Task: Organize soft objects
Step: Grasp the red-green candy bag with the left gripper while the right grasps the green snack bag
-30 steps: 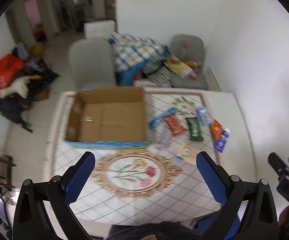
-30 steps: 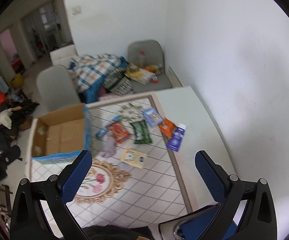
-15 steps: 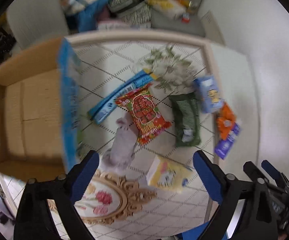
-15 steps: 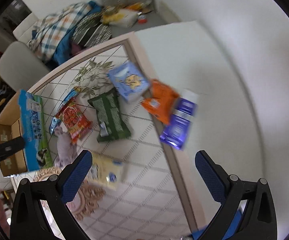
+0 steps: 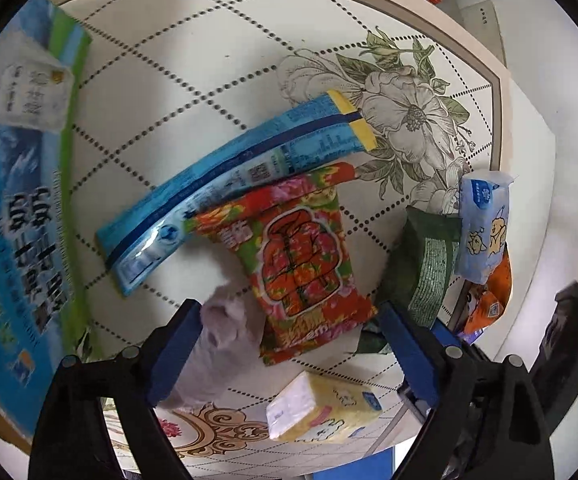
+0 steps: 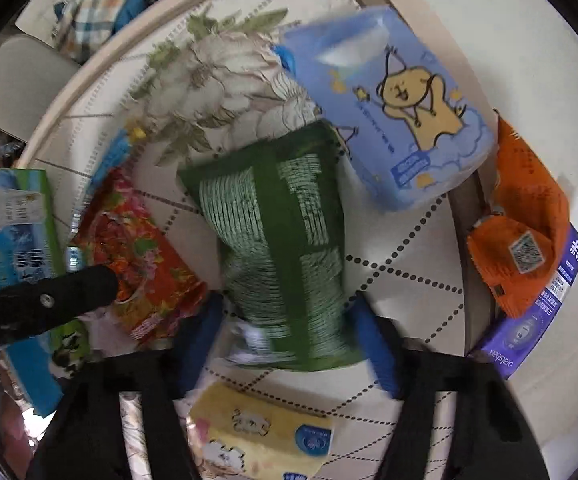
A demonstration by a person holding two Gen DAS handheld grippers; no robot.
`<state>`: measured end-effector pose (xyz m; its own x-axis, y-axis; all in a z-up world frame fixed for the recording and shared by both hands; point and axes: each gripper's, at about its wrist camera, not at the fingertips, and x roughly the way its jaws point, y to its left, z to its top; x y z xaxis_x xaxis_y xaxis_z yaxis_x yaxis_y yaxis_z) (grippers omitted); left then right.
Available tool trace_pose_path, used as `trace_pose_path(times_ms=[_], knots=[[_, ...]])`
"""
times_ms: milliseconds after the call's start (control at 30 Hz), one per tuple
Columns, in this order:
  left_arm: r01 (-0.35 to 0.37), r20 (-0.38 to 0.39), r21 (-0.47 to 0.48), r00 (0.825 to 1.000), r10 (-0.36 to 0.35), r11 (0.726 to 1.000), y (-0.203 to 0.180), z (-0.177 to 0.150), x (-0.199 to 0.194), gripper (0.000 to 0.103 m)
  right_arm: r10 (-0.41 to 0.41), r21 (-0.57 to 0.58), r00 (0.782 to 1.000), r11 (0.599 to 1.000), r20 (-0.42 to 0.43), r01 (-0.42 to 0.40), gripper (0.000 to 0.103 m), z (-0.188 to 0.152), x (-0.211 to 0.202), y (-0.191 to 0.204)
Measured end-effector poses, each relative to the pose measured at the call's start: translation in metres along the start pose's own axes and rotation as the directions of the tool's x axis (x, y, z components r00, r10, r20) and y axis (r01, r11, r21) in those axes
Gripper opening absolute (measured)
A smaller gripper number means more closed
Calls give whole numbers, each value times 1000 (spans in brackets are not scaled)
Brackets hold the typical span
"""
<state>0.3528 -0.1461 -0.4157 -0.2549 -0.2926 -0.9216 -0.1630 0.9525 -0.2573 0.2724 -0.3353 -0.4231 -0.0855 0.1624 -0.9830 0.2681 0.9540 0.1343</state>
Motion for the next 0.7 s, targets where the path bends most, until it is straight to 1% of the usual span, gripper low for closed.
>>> trace_pose_path(times_ms=[33,67,100,167,200,300,367,433,467,500,567,700], knots=[[-4,-8,10,1000,4,1000,-4,1,4,90,4,5,1000,1000,7,-4,53,-1,0,-1],[4,-19,15,1000,-4,1000,-6,2,9,90,4,18,1000,1000,10,-4,45,-2,-2,-3],[11,-30,13,999,-11,1000,-9,4,14,90,0,37,1000,999,9,-1,42,-5,-4,-6],[9,-43,9,999,-9,1000,-13,9,24,90,-40,47,999,998,14,39,42,-7,-7,-11],[-3,-51,7,999,4,1000,-15,11,32,90,-51,43,999,998,14,51,42,-8,-7,-12],[-51,-49,13,997,52,999,-22,10,50,90,-42,44,999,998,5,42,43,-8,-1,-14],[-91,-20,44,996,92,995,-30,8,52,84,-51,34,999,998,1,51,46,-6,3,-12],[-170,-6,92,985,171,981,-38,4,55,67,-60,29,998,998,-4,60,48,1,9,-12],[-206,9,114,978,206,972,-42,0,56,62,-61,30,998,998,-9,62,50,4,12,-11],[-213,24,131,977,211,968,-46,-2,56,58,-63,33,998,997,-16,63,51,11,14,-11],[-221,39,151,975,218,963,-48,-8,56,55,-62,41,998,997,-21,63,53,15,21,-9],[-214,74,166,976,204,963,-50,-22,64,54,-101,26,995,994,-18,102,52,22,24,-6]])
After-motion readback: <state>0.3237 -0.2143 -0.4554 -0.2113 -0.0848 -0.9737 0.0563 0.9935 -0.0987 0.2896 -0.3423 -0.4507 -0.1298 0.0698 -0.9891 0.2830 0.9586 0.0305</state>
